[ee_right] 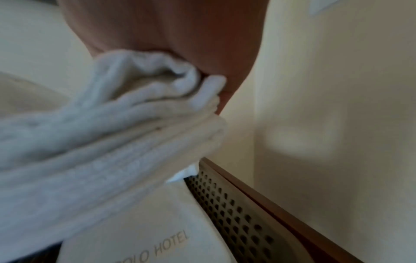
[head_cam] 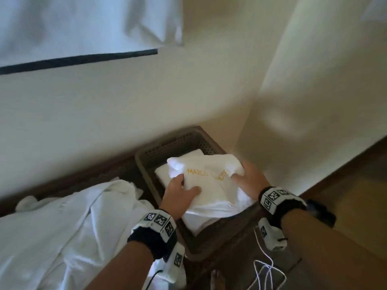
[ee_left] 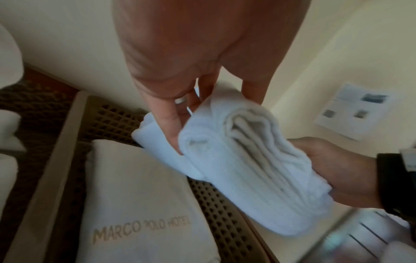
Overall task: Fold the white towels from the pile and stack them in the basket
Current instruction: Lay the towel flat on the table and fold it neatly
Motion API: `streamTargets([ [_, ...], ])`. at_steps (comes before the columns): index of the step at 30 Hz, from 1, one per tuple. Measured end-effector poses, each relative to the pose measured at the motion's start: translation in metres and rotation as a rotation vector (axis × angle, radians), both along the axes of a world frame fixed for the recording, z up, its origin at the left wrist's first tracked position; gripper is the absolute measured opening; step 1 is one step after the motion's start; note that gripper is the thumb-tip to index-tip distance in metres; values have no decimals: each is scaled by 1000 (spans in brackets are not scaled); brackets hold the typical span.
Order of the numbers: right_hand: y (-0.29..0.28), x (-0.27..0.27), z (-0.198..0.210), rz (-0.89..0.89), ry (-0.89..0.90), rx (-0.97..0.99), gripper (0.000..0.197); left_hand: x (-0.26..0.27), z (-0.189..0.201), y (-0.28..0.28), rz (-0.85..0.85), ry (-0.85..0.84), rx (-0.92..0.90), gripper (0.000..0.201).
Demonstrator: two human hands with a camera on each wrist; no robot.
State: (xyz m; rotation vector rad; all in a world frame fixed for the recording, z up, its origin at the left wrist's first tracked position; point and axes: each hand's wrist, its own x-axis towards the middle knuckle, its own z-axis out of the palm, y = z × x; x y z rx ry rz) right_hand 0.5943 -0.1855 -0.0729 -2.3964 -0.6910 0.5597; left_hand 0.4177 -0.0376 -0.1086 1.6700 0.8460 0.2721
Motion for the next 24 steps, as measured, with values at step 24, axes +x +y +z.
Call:
streamTargets([
  [24,63,98,-183,210,197,-129,16,63,-146,-42,553,473,-89,38],
])
